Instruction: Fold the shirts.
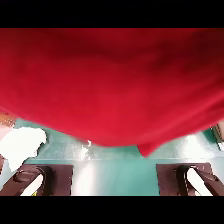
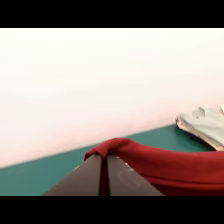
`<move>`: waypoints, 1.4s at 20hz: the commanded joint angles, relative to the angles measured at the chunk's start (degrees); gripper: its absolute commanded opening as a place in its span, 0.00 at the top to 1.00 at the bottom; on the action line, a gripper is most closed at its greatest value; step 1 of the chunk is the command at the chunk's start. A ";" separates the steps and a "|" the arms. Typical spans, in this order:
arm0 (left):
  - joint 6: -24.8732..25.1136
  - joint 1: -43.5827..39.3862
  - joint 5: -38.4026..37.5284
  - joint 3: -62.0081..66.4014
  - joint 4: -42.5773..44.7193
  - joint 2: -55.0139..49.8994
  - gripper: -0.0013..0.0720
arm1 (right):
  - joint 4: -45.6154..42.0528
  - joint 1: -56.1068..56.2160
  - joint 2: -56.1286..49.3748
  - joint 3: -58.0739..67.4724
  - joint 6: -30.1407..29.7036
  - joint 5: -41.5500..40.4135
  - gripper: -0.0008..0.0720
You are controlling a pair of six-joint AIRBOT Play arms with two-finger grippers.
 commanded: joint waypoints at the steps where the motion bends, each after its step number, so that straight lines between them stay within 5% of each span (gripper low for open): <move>1: -0.07 0.04 -5.92 -9.42 0.72 0.00 0.95 | -2.03 0.07 -6.49 0.85 1.81 11.06 0.97; 7: 4.85 0.07 -5.01 -38.66 1.86 -11.50 0.95 | -2.14 0.74 -21.53 -19.19 4.15 14.93 0.97; 13: 9.51 0.07 20.96 -42.75 1.88 -34.45 0.95 | -2.73 6.43 -39.04 -24.81 3.21 -2.36 0.97; 18: 9.53 0.07 38.47 -40.98 1.40 -41.57 0.95 | -2.71 8.22 -47.36 -20.70 3.21 -16.59 0.97; 21: 13.49 0.07 39.17 -41.00 1.62 -41.68 0.95 | -2.75 8.37 -47.39 -22.67 3.08 -21.05 0.97; 28: 19.15 0.24 25.59 -47.82 3.08 -41.88 0.95 | -7.69 8.85 -45.33 -34.56 1.60 -11.30 0.97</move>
